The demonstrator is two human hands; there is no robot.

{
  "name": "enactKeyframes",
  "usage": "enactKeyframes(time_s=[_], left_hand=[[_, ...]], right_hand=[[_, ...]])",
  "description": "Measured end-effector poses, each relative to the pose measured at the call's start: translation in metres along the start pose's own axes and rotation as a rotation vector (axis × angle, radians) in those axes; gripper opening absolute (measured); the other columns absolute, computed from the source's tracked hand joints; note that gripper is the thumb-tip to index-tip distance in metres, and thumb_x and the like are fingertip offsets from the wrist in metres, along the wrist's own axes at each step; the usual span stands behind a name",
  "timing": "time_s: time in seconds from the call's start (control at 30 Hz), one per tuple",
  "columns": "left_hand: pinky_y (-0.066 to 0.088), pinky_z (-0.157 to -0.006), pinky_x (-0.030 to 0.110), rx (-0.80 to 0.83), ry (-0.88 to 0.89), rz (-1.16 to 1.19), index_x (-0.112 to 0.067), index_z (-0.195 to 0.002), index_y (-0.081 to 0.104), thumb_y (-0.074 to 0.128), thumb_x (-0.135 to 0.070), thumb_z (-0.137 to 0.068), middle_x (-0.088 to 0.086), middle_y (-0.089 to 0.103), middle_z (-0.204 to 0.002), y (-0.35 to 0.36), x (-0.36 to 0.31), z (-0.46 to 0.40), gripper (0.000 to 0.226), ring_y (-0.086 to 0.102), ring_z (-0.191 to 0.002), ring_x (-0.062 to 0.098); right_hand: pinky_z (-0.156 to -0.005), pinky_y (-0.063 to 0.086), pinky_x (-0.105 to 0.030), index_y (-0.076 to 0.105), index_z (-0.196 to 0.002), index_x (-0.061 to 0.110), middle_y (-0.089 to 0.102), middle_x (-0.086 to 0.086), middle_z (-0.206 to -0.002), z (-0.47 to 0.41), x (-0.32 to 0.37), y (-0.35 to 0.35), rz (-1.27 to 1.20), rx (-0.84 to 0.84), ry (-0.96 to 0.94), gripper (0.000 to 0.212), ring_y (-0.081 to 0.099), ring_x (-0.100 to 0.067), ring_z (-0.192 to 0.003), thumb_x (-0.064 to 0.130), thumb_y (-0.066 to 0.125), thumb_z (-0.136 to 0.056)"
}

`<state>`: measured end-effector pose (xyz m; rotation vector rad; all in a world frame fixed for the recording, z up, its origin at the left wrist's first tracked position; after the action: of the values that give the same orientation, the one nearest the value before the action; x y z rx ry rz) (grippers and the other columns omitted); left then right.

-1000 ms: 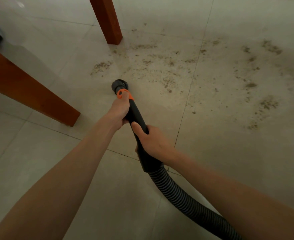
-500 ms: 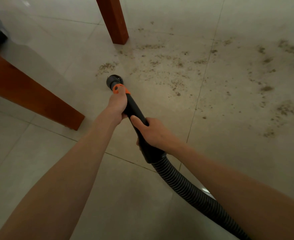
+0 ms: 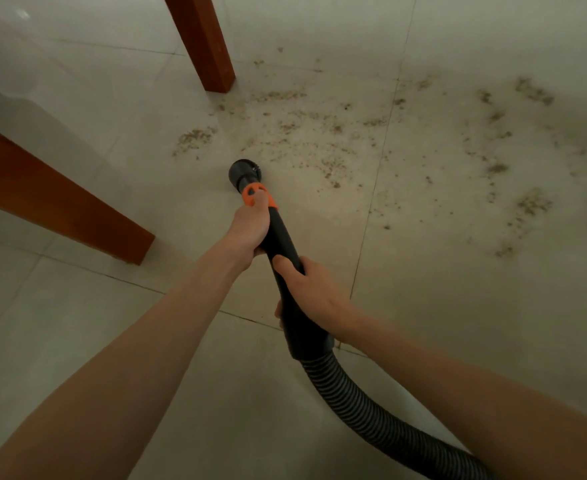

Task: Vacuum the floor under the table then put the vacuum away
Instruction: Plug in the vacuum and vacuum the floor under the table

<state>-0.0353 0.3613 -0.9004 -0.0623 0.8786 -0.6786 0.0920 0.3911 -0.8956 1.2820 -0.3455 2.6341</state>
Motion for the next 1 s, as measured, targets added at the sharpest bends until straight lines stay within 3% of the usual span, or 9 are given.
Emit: enactKeyframes(time_s=[0.1, 0.17, 0.23, 0.37, 0.5, 0.67, 0.83, 1.0], left_hand=[[0.049, -0.076, 0.038, 0.052, 0.019, -0.037, -0.001, -0.111, 0.046, 0.028, -0.047, -0.099, 0.01, 0.056, -0.088, 0.013, 0.012, 0.013, 0.052, 0.056, -0.084, 0.026], [0.049, -0.072, 0.035, 0.119, 0.03, -0.029, 0.004, -0.117, 0.05, 0.029, -0.048, -0.099, 0.012, 0.058, -0.09, 0.023, 0.021, 0.021, 0.059, 0.057, -0.082, 0.026], [0.048, -0.069, 0.034, 0.166, 0.033, -0.032, 0.003, -0.117, 0.051, 0.029, -0.048, -0.099, 0.012, 0.058, -0.087, 0.033, 0.026, 0.029, 0.059, 0.057, -0.078, 0.024], [0.048, -0.076, 0.036, 0.173, 0.059, -0.042, 0.002, -0.117, 0.051, 0.028, -0.046, -0.099, 0.014, 0.058, -0.096, 0.048, 0.026, 0.037, 0.056, 0.057, -0.089, 0.028], [0.048, -0.077, 0.037, 0.231, 0.099, -0.127, -0.006, -0.1, 0.051, 0.027, -0.043, -0.1, 0.01, 0.056, -0.089, 0.066, 0.025, 0.045, 0.045, 0.057, -0.087, 0.027], [0.048, -0.071, 0.033, 0.271, 0.107, -0.125, -0.012, -0.082, 0.05, 0.03, -0.041, -0.1, 0.009, 0.054, -0.084, 0.069, 0.026, 0.047, 0.04, 0.055, -0.074, 0.021], [0.048, -0.069, 0.032, 0.3, -0.007, 0.0, -0.01, -0.082, 0.048, 0.036, -0.036, -0.099, 0.009, 0.053, -0.082, 0.069, 0.031, 0.054, 0.033, 0.054, -0.074, 0.02], [0.046, -0.065, 0.031, 0.253, 0.022, -0.005, -0.011, -0.078, 0.046, 0.034, -0.035, -0.099, 0.008, 0.052, -0.08, 0.068, 0.022, 0.055, 0.034, 0.053, -0.072, 0.019]], right_hand=[[-0.081, 0.056, -0.045, 0.047, -0.084, 0.02, 0.069, -0.018, -0.092, 0.016, -0.013, -0.002, -0.004, -0.028, 0.025, 0.036, 0.069, -0.031, -0.079, 0.053, 0.04, -0.094], [-0.081, 0.056, -0.047, 0.047, -0.082, 0.021, 0.068, -0.017, -0.09, 0.027, -0.02, -0.003, 0.005, -0.055, 0.03, 0.038, 0.069, -0.032, -0.081, 0.056, 0.039, -0.093], [-0.076, 0.057, -0.044, 0.045, -0.082, 0.022, 0.067, -0.014, -0.086, 0.036, -0.026, -0.007, -0.007, -0.079, 0.026, 0.034, 0.069, -0.031, -0.077, 0.054, 0.039, -0.094], [-0.054, 0.052, -0.027, 0.046, -0.088, 0.019, 0.066, -0.007, -0.072, 0.046, -0.034, -0.021, -0.095, -0.11, 0.053, 0.026, 0.063, -0.016, -0.053, 0.043, 0.043, -0.097], [-0.061, 0.054, -0.035, 0.049, -0.094, 0.012, 0.065, -0.012, -0.074, 0.048, -0.047, -0.024, -0.323, -0.112, 0.127, 0.019, 0.062, -0.022, -0.056, 0.03, 0.046, -0.096], [-0.052, 0.05, -0.032, 0.049, -0.089, 0.01, 0.058, -0.007, -0.064, 0.046, -0.047, -0.021, -0.381, -0.144, 0.133, 0.042, 0.057, -0.022, -0.048, 0.05, 0.04, -0.096], [-0.047, 0.047, -0.029, 0.048, -0.084, 0.009, 0.054, -0.006, -0.06, 0.049, -0.044, -0.022, -0.363, -0.173, 0.094, 0.043, 0.052, -0.02, -0.043, 0.049, 0.038, -0.097], [-0.044, 0.047, -0.027, 0.047, -0.079, 0.009, 0.056, -0.006, -0.059, 0.048, -0.041, -0.028, -0.331, -0.165, 0.1, 0.046, 0.053, -0.018, -0.041, 0.05, 0.037, -0.097]])
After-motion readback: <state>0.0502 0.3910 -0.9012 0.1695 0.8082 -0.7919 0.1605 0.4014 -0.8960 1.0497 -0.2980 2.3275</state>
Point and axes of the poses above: each hand's wrist, its own z-axis away from the middle knuckle, its own y-axis out of the palm, x = y × z, the point moved 10 cm from there along -z, towards the middle knuckle
